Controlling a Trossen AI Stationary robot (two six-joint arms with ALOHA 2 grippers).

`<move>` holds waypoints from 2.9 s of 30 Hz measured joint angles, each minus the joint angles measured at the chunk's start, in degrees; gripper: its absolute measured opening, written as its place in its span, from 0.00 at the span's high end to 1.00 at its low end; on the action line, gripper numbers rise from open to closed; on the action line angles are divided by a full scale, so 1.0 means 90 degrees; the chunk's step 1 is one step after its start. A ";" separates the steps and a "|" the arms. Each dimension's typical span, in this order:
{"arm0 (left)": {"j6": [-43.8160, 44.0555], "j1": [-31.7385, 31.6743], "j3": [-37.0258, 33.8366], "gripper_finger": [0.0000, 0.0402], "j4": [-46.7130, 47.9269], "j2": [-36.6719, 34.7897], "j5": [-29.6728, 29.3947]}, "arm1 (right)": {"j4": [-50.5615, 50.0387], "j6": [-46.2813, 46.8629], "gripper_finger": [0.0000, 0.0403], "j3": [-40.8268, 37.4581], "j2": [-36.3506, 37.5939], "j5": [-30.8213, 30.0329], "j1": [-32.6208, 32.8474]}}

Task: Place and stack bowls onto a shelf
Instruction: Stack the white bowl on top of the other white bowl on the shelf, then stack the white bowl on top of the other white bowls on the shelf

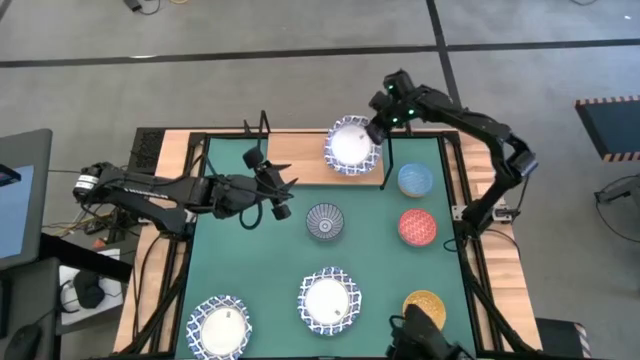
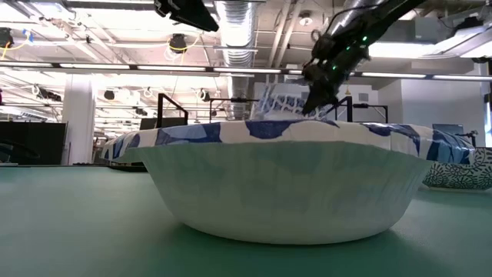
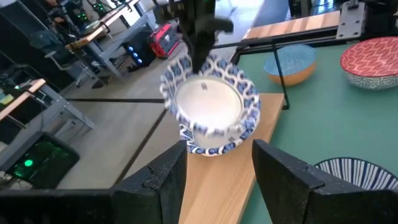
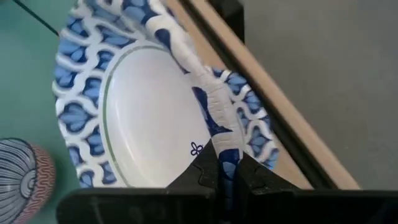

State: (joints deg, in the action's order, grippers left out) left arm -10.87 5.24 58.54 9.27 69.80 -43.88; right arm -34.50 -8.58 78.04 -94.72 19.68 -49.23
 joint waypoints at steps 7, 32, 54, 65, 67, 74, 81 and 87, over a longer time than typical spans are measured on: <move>0.0066 -0.0003 0.0000 0.58 0.0042 0.0000 -0.0010 | 0.0129 0.0000 0.89 0.0025 -0.0522 -0.0090 0.0122; 0.1790 0.0070 -0.0005 0.58 0.3012 -0.0106 0.1124 | 0.0348 0.0374 0.43 0.0464 0.0165 -0.0110 0.0782; 0.4146 0.1094 -0.0937 0.58 0.3070 -0.0041 0.5250 | 0.0832 0.1270 0.46 -0.1455 0.1903 -0.2177 0.4626; 0.4714 0.2137 -0.1506 0.58 0.3014 0.0441 0.7219 | 0.1417 0.1133 0.46 -0.2023 0.2082 -0.2204 0.4950; 0.4714 0.2220 -0.1506 0.58 0.2954 0.0547 0.7296 | 0.1561 0.1028 0.46 -0.2023 0.2037 -0.2203 0.4918; 0.5127 0.2613 -0.1672 0.58 0.2786 0.1087 0.7186 | 0.1668 0.0902 0.46 -0.2018 0.2031 -0.2203 0.4813; 0.5292 0.3018 -0.1732 0.61 0.2589 0.1603 0.7524 | 0.1745 0.0889 0.46 -0.2018 0.2031 -0.2198 0.4618; 0.5319 0.3038 -0.1732 0.87 0.2350 0.1625 0.7570 | 0.1787 0.0889 0.46 -0.2018 0.2031 -0.2198 0.4619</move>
State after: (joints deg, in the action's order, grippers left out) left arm 37.00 32.58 42.96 30.43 84.43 24.25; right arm -18.42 -0.58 59.88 -76.44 -0.10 -7.66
